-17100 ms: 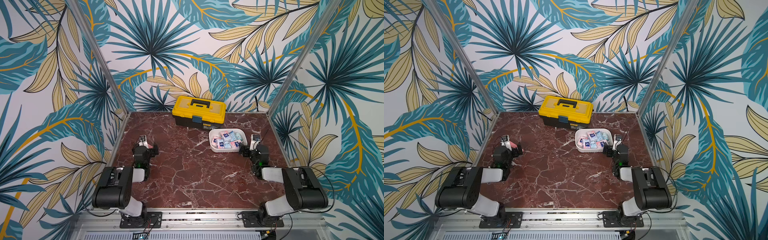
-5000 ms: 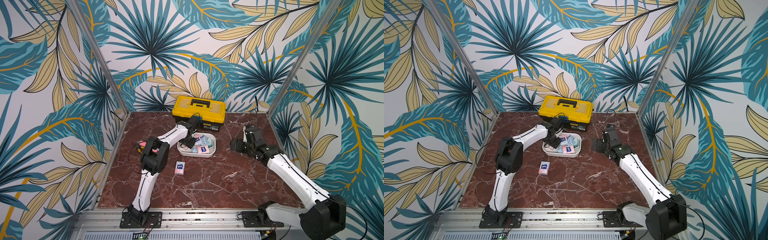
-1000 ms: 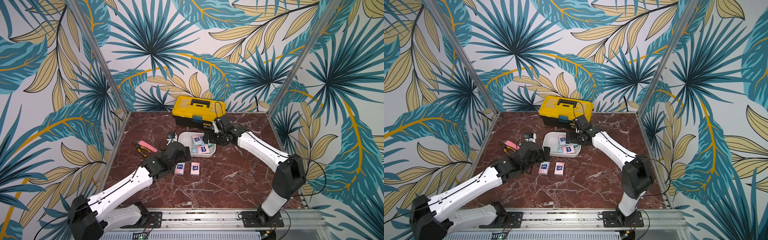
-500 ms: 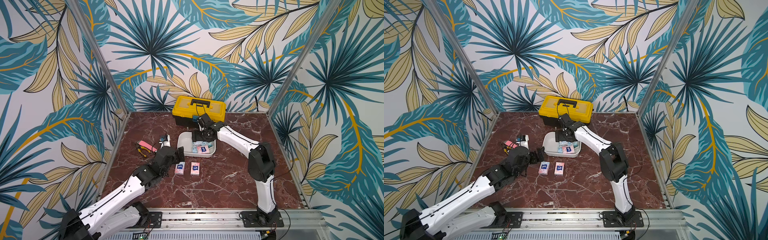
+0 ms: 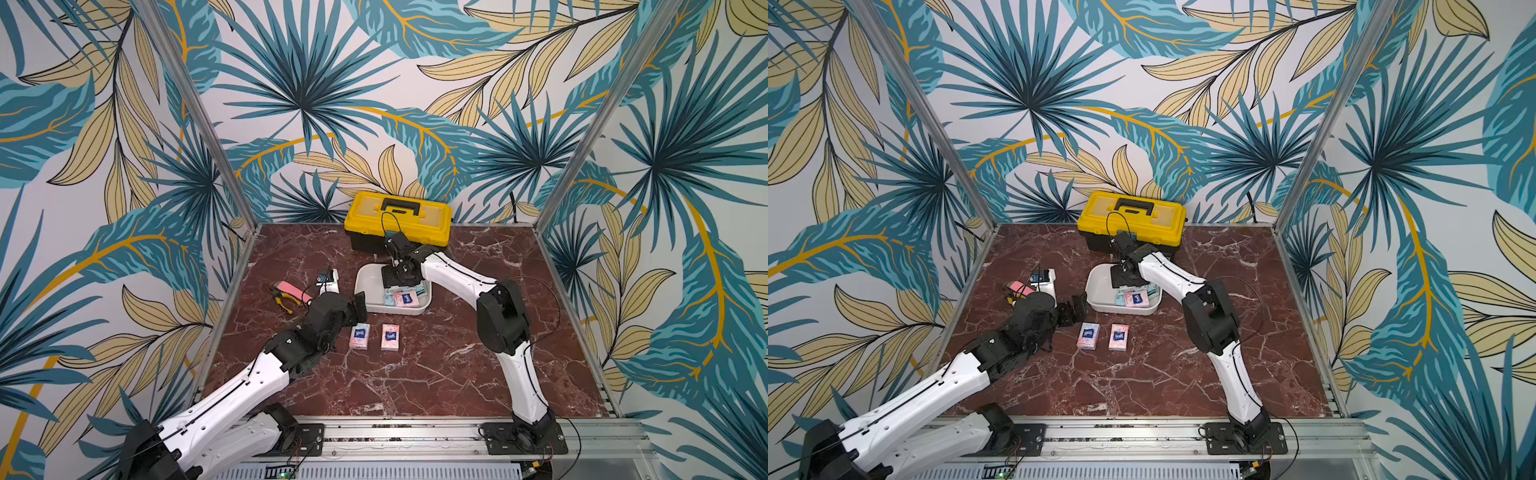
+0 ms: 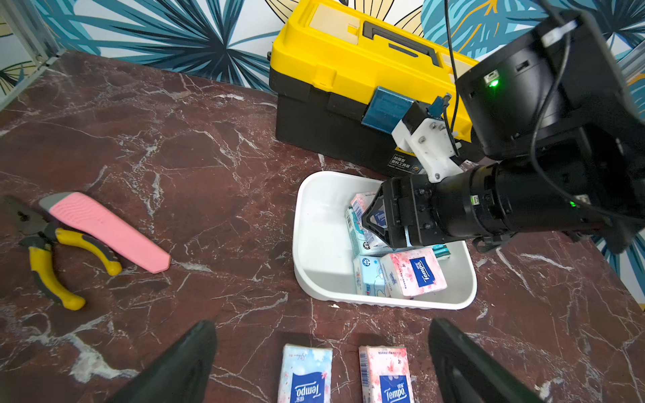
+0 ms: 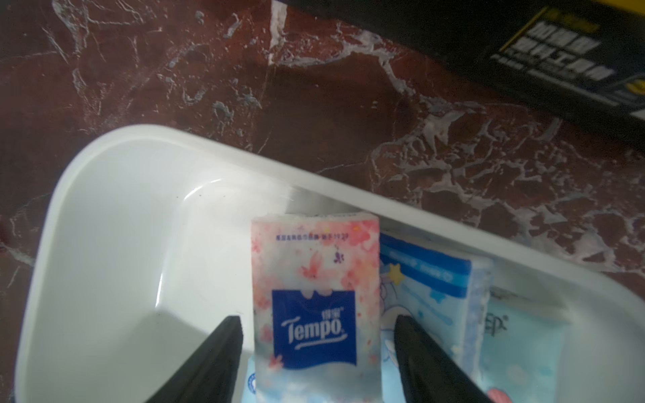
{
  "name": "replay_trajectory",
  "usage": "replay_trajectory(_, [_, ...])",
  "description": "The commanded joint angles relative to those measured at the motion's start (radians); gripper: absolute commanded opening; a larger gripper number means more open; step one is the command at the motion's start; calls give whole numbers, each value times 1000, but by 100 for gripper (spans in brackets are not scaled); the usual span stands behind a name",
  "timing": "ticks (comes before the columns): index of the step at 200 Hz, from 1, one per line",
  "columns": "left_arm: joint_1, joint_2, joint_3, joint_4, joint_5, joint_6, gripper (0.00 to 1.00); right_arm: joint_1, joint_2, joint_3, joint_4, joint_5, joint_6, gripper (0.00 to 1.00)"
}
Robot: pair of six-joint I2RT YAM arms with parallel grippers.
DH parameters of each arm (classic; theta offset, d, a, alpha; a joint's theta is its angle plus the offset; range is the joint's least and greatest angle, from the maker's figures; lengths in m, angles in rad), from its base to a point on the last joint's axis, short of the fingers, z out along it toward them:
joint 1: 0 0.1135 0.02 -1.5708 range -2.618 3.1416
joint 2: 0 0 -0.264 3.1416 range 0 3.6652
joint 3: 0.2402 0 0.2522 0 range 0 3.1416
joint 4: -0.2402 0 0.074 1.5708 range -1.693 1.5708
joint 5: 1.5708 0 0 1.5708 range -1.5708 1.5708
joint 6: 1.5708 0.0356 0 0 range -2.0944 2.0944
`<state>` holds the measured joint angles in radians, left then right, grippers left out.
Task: Take the pocket tissues out of the storage box
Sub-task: Pick up the pocket tissues from the storage box.
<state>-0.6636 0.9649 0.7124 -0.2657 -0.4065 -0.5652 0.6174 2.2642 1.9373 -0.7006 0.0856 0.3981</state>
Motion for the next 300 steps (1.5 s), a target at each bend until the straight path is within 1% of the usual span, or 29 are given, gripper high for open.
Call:
replay_trajectory(1, [8, -12, -22, 11, -17, 6, 100, 10, 35, 20, -37, 15, -15, 73])
replay_trajectory(15, [8, -15, -25, 11, -18, 1, 100, 11, 47, 29, -43, 22, -14, 71])
replay_trajectory(69, [10, -14, -37, 20, -23, -12, 100, 14, 20, 25, -48, 45, -9, 57])
replay_trajectory(109, [11, -14, -37, 32, -20, 12, 100, 20, -42, 9, -48, 50, 10, 55])
replay_trajectory(140, [10, -18, -37, 49, 6, 62, 100, 27, -108, -20, -47, 60, 27, 54])
replay_trajectory(174, [10, -36, -43, 87, 77, 186, 100, 36, -200, -85, -44, 75, 60, 54])
replay_trajectory(198, [11, -61, -60, 128, 143, 288, 100, 48, -282, -164, -37, 90, 92, 55])
replay_trajectory(227, [10, -87, -79, 170, 235, 417, 100, 71, -395, -285, -24, 104, 145, 54])
replay_trajectory(246, [11, -101, -102, 214, 318, 519, 100, 92, -472, -371, -25, 111, 182, 55])
replay_trajectory(265, [12, -110, -123, 246, 342, 602, 100, 114, -550, -466, -25, 113, 232, 54])
replay_trajectory(271, [11, -111, -129, 253, 376, 620, 100, 121, -574, -497, -25, 111, 248, 55])
replay_trajectory(300, [10, -114, -153, 275, 419, 716, 100, 157, -667, -634, -24, 108, 329, 54])
